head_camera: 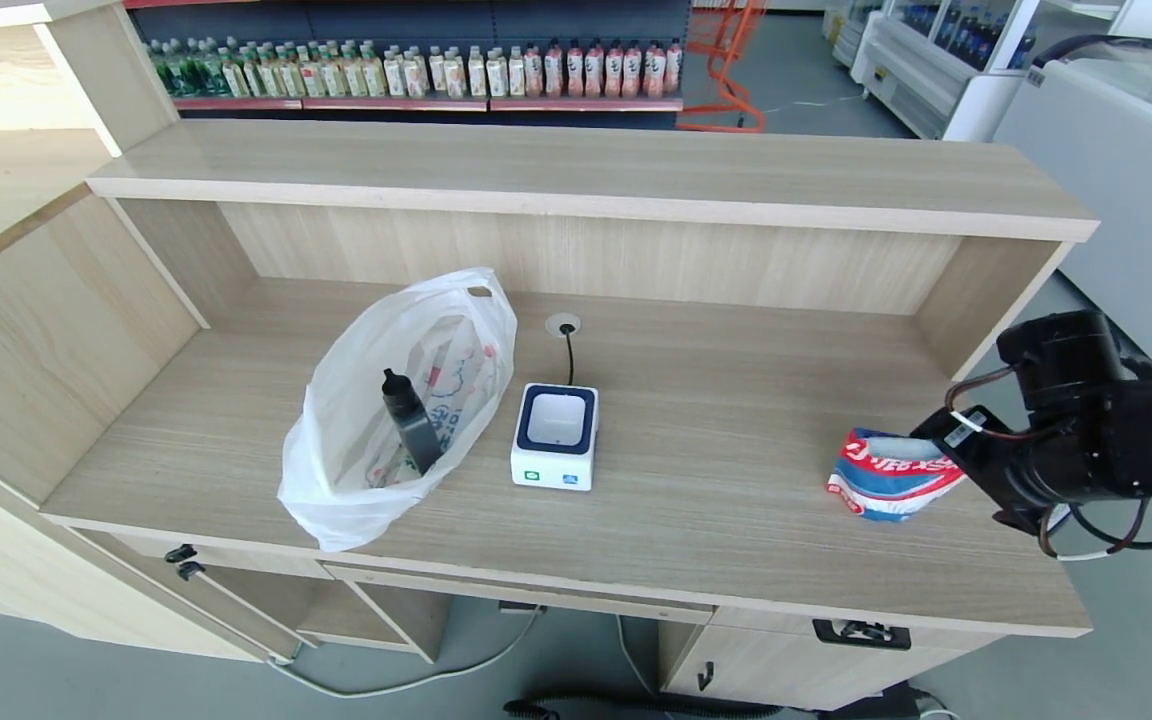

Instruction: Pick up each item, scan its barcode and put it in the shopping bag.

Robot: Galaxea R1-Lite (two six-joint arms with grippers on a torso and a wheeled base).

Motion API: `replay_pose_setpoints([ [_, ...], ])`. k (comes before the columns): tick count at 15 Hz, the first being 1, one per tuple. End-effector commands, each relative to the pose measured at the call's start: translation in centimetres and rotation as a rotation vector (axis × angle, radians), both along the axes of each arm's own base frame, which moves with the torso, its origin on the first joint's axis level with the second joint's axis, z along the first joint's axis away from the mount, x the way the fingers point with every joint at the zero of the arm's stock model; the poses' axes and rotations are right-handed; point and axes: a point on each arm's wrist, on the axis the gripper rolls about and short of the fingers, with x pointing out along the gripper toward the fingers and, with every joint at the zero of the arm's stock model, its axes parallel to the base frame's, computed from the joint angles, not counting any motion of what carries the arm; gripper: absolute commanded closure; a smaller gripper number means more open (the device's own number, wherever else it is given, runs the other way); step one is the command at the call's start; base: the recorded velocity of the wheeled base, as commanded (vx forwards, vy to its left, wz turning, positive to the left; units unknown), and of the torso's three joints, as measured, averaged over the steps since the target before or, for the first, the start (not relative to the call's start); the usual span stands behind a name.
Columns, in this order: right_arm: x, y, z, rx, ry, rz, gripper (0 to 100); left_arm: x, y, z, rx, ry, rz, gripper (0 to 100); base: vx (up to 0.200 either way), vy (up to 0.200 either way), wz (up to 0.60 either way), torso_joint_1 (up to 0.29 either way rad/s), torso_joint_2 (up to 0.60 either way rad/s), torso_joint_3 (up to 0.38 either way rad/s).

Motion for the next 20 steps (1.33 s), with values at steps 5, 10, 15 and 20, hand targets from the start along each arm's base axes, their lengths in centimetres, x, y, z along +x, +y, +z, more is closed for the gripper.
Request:
replay_pose_setpoints([
  [5, 1.9, 2.5, -4.7, -0.046, 0.119, 0.050, 100, 0.0, 0.0, 0.0, 0.000, -0.001, 0.000, 0, 0.000, 0.000, 0.00, 0.000, 0.00, 0.000],
  [10, 2.5, 3.2, -4.4, -0.175, 0.092, 0.118, 100, 0.0, 0.0, 0.0, 0.000, 0.001, 0.000, 0, 0.000, 0.000, 0.00, 0.000, 0.00, 0.000],
  [15, 1.9, 3.1, -0.5, -0.262, -0.049, 0.223, 100, 0.0, 0.0, 0.0, 0.000, 0.001, 0.000, 0, 0.000, 0.000, 0.00, 0.000, 0.00, 0.000],
  [20, -2.6, 3.5, 7.2, -0.116, -0.353, 0.748, 100, 0.0, 0.0, 0.0, 0.000, -0.001, 0.000, 0, 0.000, 0.000, 0.00, 0.000, 0.00, 0.000],
])
